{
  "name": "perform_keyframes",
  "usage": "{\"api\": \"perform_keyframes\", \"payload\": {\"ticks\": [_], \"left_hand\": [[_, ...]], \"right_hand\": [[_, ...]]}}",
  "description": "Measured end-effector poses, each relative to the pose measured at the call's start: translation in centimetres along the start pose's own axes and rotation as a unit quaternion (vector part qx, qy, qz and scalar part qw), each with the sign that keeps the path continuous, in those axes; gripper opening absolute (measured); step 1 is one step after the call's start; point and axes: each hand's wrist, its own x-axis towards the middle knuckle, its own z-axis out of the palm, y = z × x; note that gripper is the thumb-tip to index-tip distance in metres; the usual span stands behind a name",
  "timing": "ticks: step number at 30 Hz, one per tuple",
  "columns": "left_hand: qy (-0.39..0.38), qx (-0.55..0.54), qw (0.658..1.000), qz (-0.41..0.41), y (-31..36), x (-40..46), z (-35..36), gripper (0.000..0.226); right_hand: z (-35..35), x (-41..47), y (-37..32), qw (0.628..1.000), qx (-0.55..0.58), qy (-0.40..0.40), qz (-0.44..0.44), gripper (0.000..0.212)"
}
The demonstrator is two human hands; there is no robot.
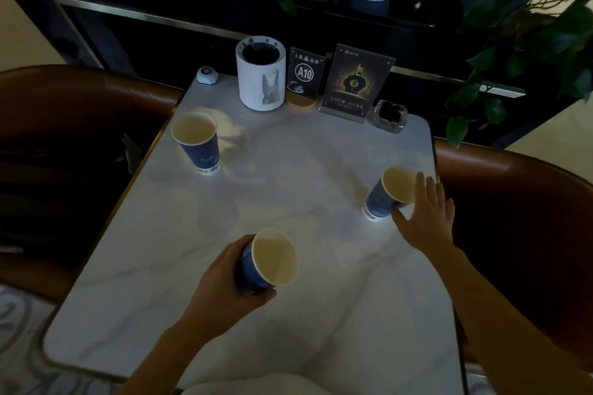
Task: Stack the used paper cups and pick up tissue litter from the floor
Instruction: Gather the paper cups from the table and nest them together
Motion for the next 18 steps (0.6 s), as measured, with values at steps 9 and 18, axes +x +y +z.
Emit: {"api": "perform_keyframes", "payload": {"ticks": [9,18], "left_hand": [[0.002,0.010,1.000,-0.011,-0.1,-0.4,-0.2,0.083],[0.016,-0.005,1.000,0.018,1.0,-1.1,-0.6,0.083]], "right_hand": [[1.9,-0.8,-0.5,0.992,0.104,0.062,-0.026,0.051],[2.2,-6.3,-2.6,0.942,0.326,0.068,0.034,0.023]]}}
